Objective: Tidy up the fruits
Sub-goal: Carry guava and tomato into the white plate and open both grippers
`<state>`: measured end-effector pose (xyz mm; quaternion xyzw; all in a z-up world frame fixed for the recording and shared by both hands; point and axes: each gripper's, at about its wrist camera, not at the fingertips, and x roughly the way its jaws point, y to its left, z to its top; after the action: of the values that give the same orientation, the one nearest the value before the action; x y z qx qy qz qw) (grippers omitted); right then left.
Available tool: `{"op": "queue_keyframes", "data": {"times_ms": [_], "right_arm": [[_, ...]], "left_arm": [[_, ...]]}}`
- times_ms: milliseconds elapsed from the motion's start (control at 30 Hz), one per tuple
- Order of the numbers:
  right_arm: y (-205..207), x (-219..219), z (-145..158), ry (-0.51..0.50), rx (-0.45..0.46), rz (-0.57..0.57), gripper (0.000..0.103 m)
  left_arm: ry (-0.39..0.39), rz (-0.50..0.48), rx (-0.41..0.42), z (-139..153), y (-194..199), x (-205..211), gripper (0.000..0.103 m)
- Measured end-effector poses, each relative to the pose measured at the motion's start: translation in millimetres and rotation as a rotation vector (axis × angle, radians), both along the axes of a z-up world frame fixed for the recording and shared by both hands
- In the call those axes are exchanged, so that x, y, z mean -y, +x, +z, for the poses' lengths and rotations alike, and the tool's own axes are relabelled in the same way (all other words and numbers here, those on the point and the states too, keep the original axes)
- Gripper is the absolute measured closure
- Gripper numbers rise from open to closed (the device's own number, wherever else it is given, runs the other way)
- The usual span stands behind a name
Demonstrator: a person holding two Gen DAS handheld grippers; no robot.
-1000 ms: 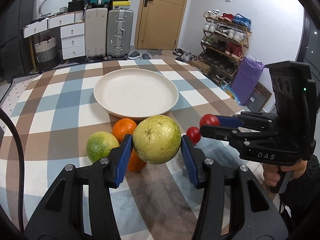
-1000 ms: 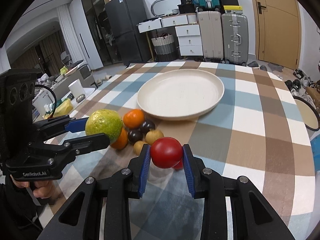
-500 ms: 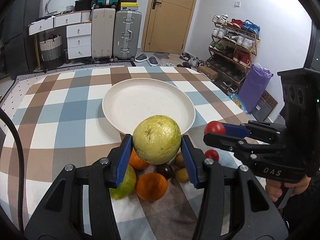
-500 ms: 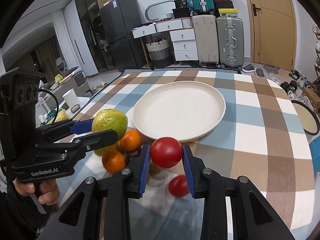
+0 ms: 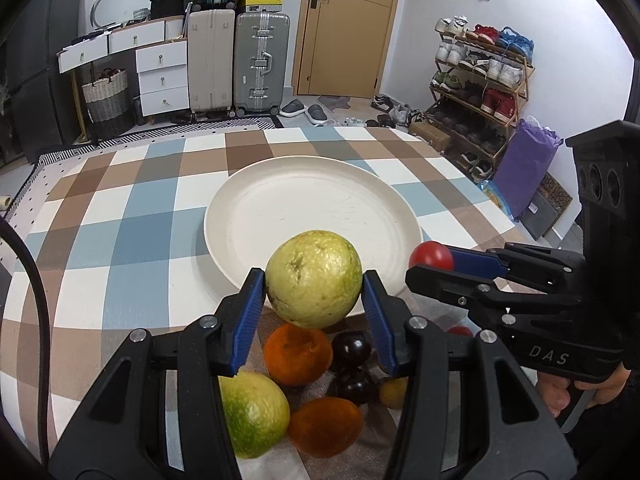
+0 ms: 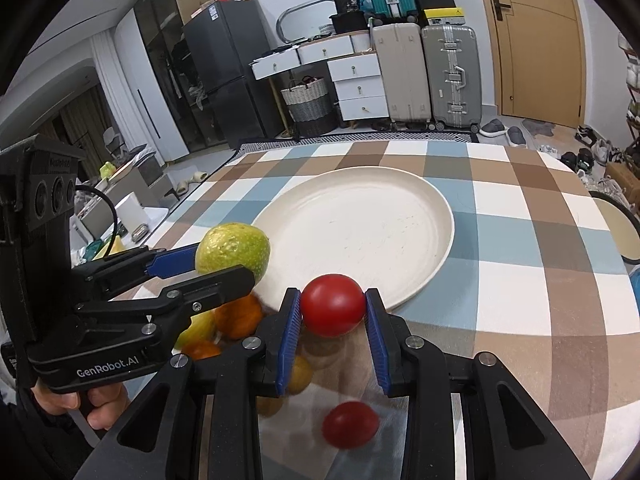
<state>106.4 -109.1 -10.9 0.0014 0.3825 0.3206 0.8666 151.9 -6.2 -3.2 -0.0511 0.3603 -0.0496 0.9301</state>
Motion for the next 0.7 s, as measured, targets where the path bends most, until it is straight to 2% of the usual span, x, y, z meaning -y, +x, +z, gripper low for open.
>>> {"op": "queue_keyframes", "data": {"times_ms": [300,467,700], "right_arm": [[20.9,-0.1,-8.0,-0.018,-0.014,0.003,0.070],[21.6,-1.1,-12.0,-0.015,-0.007,0.005,0.070],[21.5,-4.5,-12.3,-0.022,-0.007,0.012,0.070]], "left_arm": [[0.009,0.013,-0.019,-11.0,20.0,-3.0,0.056],[0.027,0.005,-0.041,-16.3,27.8,2.0,0.056],[0.015,0.003,-0.063,-22.7,34.2,2.0,0.056]]}}
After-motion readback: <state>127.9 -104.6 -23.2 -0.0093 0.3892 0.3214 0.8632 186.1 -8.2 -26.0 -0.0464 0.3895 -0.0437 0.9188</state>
